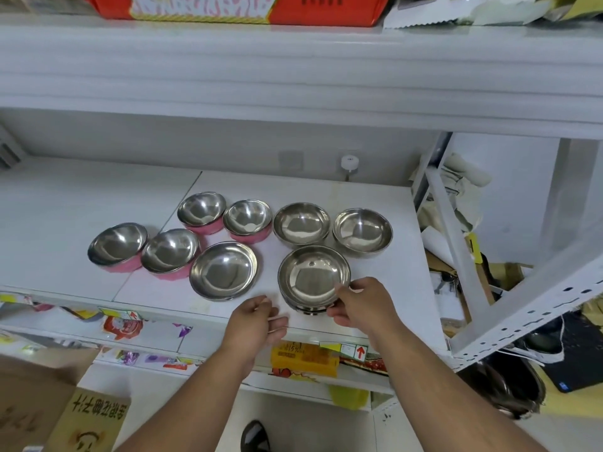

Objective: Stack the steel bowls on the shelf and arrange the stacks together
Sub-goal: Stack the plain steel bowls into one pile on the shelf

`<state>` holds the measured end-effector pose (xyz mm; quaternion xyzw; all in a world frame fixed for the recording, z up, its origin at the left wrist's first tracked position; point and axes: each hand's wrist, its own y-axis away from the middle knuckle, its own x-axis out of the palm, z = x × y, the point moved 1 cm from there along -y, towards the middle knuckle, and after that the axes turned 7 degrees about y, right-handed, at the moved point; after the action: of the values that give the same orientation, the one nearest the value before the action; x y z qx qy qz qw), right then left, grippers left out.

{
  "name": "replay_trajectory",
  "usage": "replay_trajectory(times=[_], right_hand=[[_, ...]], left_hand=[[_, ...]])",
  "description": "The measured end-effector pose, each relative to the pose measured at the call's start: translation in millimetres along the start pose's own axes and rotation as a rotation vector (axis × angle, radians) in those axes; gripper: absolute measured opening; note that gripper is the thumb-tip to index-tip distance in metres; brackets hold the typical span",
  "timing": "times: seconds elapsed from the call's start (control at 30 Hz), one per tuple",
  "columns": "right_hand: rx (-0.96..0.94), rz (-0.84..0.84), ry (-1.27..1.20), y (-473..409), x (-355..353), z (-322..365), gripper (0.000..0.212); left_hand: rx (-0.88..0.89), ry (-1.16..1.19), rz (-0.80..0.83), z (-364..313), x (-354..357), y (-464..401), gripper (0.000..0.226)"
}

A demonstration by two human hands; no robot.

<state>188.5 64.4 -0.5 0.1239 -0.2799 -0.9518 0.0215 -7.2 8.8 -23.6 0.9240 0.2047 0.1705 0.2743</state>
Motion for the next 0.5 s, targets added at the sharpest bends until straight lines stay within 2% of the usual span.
replay_trajectory(times=[0.2, 0.27, 0.4, 0.5], right_hand=[[-0.113, -0.148, 0.105, 3.3, -20.1, -5.2, 0.038], [-0.155, -0.211, 0.153, 1.9, -24.5, -5.5, 0.038], [-0.165, -0.26, 0.208, -0.1, -25.0, -3.4, 0.042], [-0.138, -0.275, 0.151, 2.4, -20.8, 2.2, 0.027]], left_hand=[[0.066, -0.009, -0.182, -6.7, -27.4, 8.3, 0.016], [0.053, 0.013, -0.252, -14.5, -39.8, 5.5, 0.024], [0.026, 0.018, -0.301, -31.4, -58.4, -5.1, 0.031], [0.018, 0.04, -0.283, -36.9, -70.3, -16.0, 0.036]])
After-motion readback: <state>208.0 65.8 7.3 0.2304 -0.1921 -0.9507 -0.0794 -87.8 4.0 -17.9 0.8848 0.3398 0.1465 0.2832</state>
